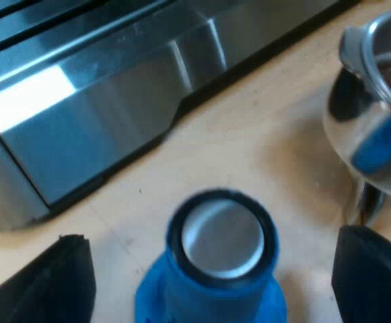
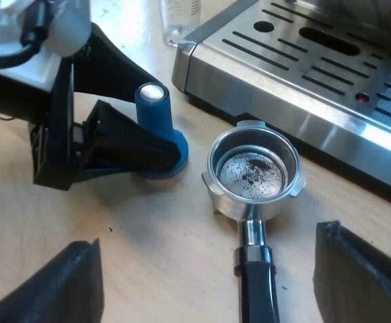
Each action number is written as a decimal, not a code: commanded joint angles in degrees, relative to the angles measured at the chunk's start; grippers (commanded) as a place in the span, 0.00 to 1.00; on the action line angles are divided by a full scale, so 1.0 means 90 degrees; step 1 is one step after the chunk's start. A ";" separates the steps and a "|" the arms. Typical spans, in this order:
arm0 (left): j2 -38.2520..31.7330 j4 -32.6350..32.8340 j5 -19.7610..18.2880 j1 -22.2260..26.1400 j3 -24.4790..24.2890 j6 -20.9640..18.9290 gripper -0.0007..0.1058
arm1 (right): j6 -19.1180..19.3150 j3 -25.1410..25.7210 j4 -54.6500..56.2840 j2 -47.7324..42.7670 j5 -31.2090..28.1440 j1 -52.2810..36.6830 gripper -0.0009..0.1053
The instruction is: Grind coffee beans and then tamp
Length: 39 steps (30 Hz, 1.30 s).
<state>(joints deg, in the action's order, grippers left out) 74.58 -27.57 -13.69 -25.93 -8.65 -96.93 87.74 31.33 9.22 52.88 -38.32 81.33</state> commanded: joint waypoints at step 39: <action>-0.3387 0.1839 -0.0005 -0.0028 -0.0063 -0.0008 0.23 | -0.0347 0.0012 0.0209 -0.0325 -0.0047 0.0005 0.64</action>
<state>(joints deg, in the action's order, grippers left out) 44.05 -11.26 -13.69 -25.93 -8.79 -96.93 84.60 31.33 10.17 50.65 -38.32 81.33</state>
